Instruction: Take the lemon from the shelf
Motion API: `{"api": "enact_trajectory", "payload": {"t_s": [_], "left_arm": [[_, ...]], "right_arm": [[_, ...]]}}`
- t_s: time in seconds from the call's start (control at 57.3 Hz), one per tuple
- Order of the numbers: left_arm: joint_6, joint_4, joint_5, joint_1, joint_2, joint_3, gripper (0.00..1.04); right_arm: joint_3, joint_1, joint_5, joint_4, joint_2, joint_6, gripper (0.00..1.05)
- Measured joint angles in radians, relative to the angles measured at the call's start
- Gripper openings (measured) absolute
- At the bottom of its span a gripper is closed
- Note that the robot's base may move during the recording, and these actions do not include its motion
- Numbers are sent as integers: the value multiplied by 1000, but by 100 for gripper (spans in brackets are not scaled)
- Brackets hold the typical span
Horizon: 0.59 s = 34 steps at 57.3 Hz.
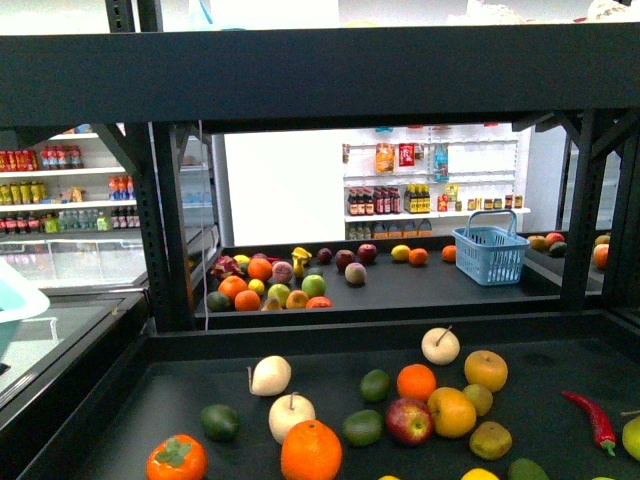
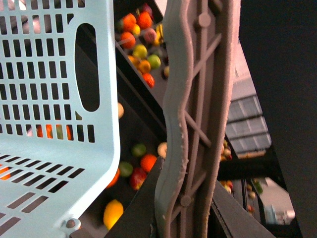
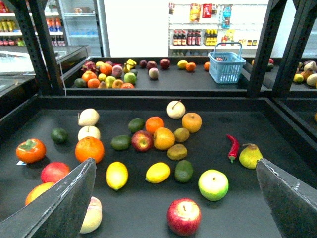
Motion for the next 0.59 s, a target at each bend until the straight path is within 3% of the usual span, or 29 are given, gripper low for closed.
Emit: {"api": "enact_trajectory", "payload": {"t_s": [0.437,0.594], "left_arm": [[48,86,-64,-459,-3,-152,14],[94,121,-61,-572,69,-142,14]], "right_arm": [[0,0,0,0,0,0,97],[0,0,0,0,0,0,97]]}}
